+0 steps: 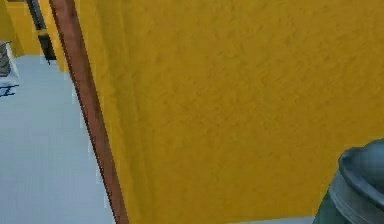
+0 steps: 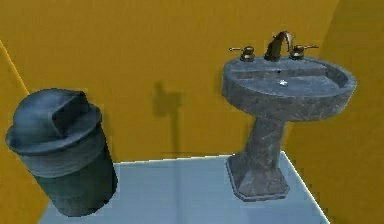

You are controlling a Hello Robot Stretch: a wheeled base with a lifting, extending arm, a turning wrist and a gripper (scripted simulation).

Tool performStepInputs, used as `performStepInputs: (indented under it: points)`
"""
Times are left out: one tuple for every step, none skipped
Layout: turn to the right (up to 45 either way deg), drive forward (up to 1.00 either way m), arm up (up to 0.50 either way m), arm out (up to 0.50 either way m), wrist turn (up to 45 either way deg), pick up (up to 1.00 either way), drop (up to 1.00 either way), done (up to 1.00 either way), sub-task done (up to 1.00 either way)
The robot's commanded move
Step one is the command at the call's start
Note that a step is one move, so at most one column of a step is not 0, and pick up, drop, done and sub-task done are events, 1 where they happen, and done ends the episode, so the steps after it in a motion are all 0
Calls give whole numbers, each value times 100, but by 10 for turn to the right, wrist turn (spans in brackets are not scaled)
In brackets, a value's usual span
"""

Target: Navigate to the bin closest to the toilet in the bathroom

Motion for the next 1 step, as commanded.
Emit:
performStepInputs:
  points:
    - [-450, 0, 0, 0, 0, 0, 0, 0, 0]
